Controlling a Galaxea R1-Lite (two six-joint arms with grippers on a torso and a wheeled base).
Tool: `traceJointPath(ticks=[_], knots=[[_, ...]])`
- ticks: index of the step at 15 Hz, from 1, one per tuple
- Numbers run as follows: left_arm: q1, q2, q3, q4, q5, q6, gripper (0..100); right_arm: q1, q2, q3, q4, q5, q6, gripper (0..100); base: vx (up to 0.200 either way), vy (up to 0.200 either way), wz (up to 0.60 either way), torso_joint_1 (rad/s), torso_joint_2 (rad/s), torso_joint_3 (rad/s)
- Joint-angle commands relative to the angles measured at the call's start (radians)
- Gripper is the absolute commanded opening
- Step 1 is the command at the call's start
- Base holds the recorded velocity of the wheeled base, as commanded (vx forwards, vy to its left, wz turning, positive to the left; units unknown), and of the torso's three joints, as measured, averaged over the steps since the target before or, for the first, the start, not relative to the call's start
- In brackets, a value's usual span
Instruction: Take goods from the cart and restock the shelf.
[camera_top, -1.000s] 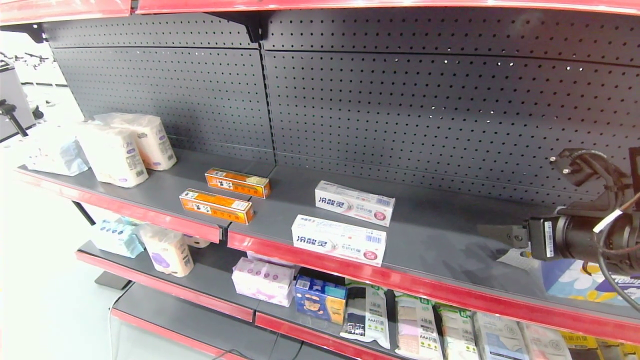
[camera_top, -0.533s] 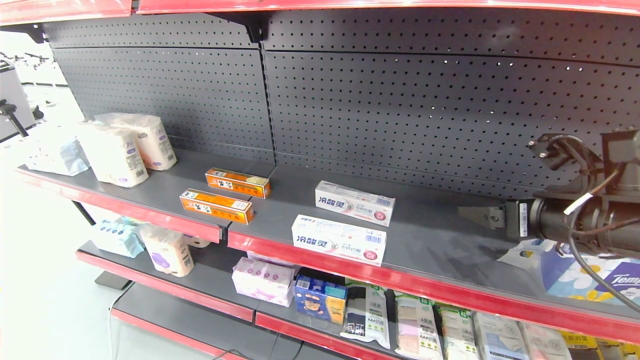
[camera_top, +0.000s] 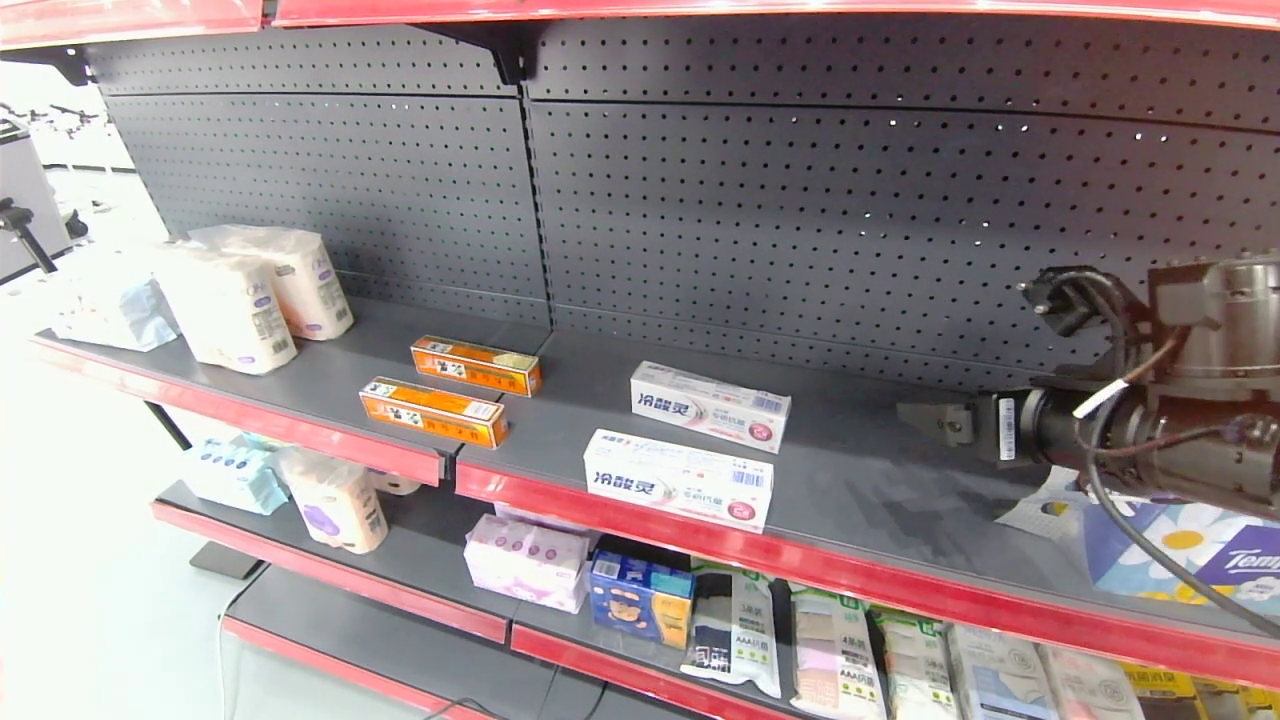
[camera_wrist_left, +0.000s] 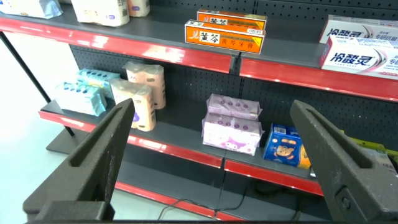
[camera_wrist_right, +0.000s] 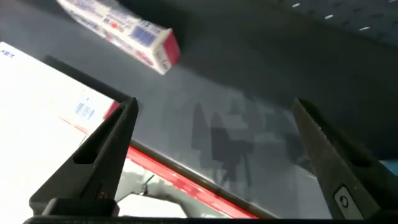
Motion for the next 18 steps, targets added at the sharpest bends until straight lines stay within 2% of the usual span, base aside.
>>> traceJointPath(ticks=[1,2,4,6,7,10,14,16,18], knots=[[0.0,0.001,0.0,0.0,0.0,0.0,100,-0.091,-0.237,0.133,0.017,0.026,-0.126,100,0.0,0.0,0.0,0.0,0.0,0.0],[0.0,0.001,0.0,0.0,0.0,0.0,100,-0.129,-0.286,0.147,0.021,0.045,-0.148,100,0.0,0.0,0.0,0.0,0.0,0.0],[0.0,0.001,0.0,0.0,0.0,0.0,100,-0.267,-0.438,0.205,0.05,0.095,-0.151,100,0.0,0.0,0.0,0.0,0.0,0.0],[0.0,0.001,0.0,0.0,0.0,0.0,100,-0.387,-0.594,0.334,0.042,0.18,-0.152,100,0.0,0.0,0.0,0.0,0.0,0.0],[0.0,0.001,0.0,0.0,0.0,0.0,100,-0.428,-0.679,0.393,0.044,0.223,-0.152,100,0.0,0.0,0.0,0.0,0.0,0.0],[0.0,0.001,0.0,0.0,0.0,0.0,100,-0.531,-0.887,0.546,0.054,0.235,-0.154,100,0.0,0.0,0.0,0.0,0.0,0.0],[0.0,0.001,0.0,0.0,0.0,0.0,100,-0.475,-1.039,0.67,0.03,0.187,-0.163,100,0.0,0.0,0.0,0.0,0.0,0.0],[0.0,0.001,-0.001,0.0,0.0,0.0,100,-0.453,-1.108,0.764,-0.047,0.166,-0.158,100,0.0,0.0,0.0,0.0,0.0,0.0],[0.0,0.001,0.0,0.0,0.0,0.0,100,-0.407,-1.169,0.773,-0.049,0.155,-0.154,100,0.0,0.0,0.0,0.0,0.0,0.0]])
